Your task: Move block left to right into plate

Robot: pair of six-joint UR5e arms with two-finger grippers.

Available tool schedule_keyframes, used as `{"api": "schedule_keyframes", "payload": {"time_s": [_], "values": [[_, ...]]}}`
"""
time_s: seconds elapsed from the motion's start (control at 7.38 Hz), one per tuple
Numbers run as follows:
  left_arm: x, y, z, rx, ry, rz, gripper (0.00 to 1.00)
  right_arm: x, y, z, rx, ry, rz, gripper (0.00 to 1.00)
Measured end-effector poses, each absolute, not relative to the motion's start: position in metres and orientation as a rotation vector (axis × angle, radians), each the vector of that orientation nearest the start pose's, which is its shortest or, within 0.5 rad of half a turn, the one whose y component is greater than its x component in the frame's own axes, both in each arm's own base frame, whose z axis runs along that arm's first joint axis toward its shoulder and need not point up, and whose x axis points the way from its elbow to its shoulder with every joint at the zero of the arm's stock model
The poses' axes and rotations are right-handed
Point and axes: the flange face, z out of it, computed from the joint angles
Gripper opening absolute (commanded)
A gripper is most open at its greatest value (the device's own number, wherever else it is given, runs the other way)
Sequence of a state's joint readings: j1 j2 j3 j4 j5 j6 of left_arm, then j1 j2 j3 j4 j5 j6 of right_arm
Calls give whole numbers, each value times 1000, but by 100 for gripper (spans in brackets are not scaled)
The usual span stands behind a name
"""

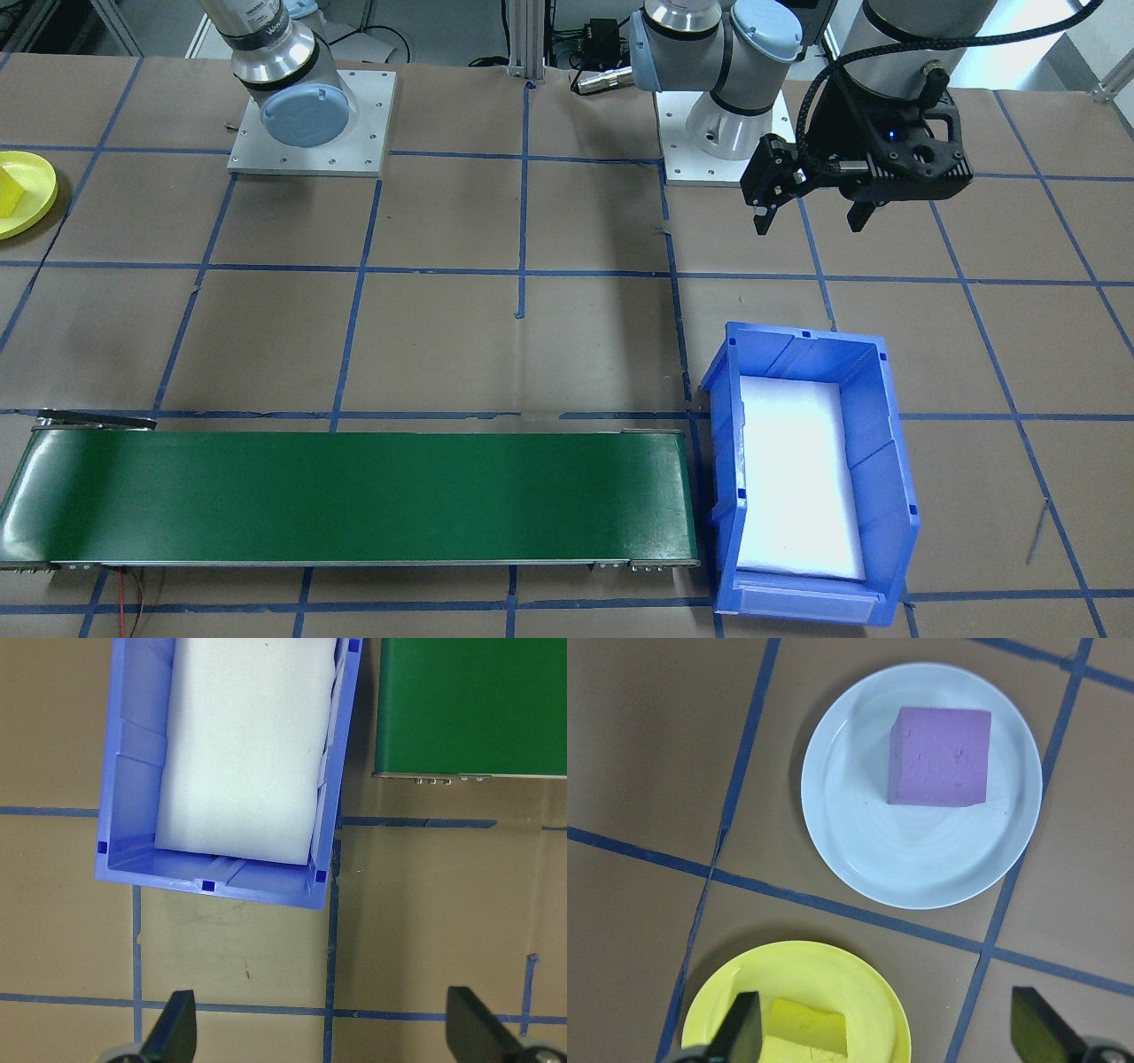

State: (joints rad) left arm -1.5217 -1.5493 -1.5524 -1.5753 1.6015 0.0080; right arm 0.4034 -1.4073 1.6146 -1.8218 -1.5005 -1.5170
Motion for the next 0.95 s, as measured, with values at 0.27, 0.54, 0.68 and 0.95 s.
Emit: {"api": "schedule_keyframes", "payload": {"time_s": [0.27, 0.54, 0.68, 0.95], "values": [[-106, -492, 507, -65, 3109, -53, 100, -390, -384, 466, -541, 3093, -113, 100], [-106, -492, 507, -65, 3108, -51, 100, -303, -409, 497, -391, 3062, -70, 100], [-106, -492, 507, -65, 3108, -51, 100, -258, -423, 502, -304, 3043, -35, 100], [-106, -492, 507, -65, 3107, -52, 100, -150, -449, 519, -267, 3036, 3, 100]]}}
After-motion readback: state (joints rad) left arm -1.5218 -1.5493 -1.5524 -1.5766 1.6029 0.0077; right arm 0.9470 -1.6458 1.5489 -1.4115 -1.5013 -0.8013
